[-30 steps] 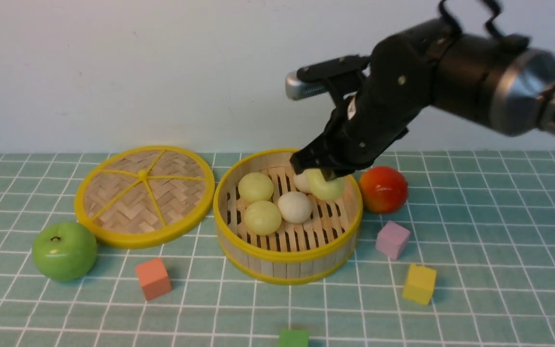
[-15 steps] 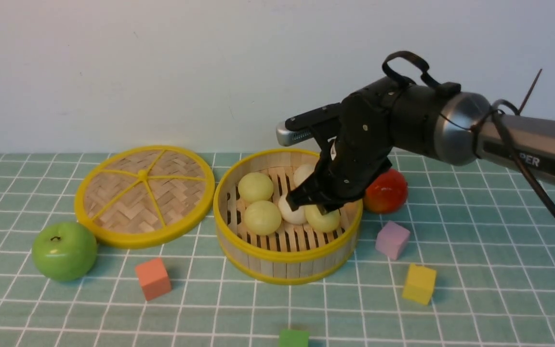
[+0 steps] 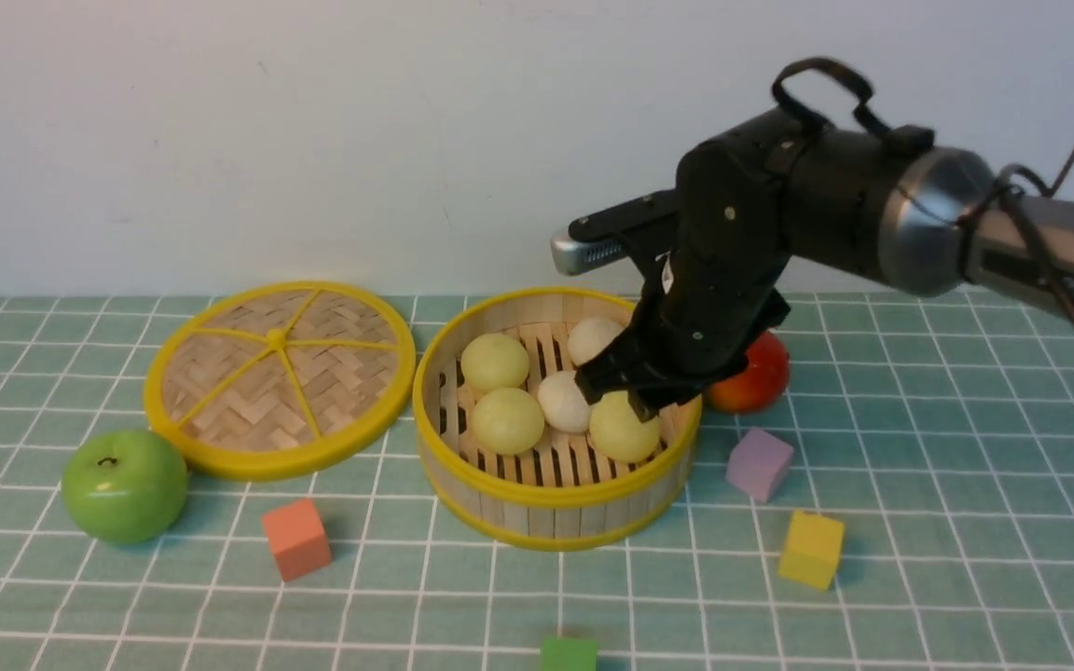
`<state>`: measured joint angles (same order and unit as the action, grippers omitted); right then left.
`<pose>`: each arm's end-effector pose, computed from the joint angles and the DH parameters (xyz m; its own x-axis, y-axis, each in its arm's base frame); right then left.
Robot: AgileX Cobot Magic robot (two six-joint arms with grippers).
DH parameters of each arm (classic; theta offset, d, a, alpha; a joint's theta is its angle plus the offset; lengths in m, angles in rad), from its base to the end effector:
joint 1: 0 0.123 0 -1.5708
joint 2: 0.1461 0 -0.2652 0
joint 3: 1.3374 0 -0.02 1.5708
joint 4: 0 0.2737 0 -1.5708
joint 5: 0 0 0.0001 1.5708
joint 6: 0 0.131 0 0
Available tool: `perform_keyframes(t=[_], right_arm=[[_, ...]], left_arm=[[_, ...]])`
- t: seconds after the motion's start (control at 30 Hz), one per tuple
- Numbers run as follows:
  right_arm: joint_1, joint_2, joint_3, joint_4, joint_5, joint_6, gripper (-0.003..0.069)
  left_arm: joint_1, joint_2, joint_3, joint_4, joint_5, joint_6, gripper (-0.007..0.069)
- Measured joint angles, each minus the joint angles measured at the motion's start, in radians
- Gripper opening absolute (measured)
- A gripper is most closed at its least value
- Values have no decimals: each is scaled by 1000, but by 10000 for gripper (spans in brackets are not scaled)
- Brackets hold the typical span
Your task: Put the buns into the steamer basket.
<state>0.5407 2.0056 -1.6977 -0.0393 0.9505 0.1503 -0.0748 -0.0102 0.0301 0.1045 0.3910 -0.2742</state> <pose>0.4033 0.2372 0.1837 -0.8473 -0.3605 -0.3901 -0.3993 0.9166 0.0203 0.1331 -0.0047 0.1558 -0.3169 -0.1532 -0.9360 -0.0192 0.9877 -0.1552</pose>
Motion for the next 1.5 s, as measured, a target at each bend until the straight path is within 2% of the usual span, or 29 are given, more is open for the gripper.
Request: perform_keyframes(t=[0.1,0.17,0.3,0.4,0.47,0.73,1.27,1.33,1.5], right_arm=[[0,-65,0,0,67,0,273],[0,-116,0,0,130,0,244],[0,-247,8,0,255,0,125],[0,-359,62,0,273,0,22],[0,-445,139,7,278,0,-12],[0,-703,382,79,300,0,-13],[-4,-874,406,64,299,-11,-10],[-29,-924,420,39,277,-28,-9],[-207,-1169,602,7,8,-47,-6]], left_arm=[[0,0,0,0,0,0,176],[0,0,0,0,0,0,176],[0,0,0,0,0,0,182],[0,0,0,0,0,0,183],[0,0,0,0,0,0,185],[0,0,0,0,0,0,185],[0,0,0,0,0,0,203],[0,0,0,0,0,0,204],[0,0,0,0,0,0,209]])
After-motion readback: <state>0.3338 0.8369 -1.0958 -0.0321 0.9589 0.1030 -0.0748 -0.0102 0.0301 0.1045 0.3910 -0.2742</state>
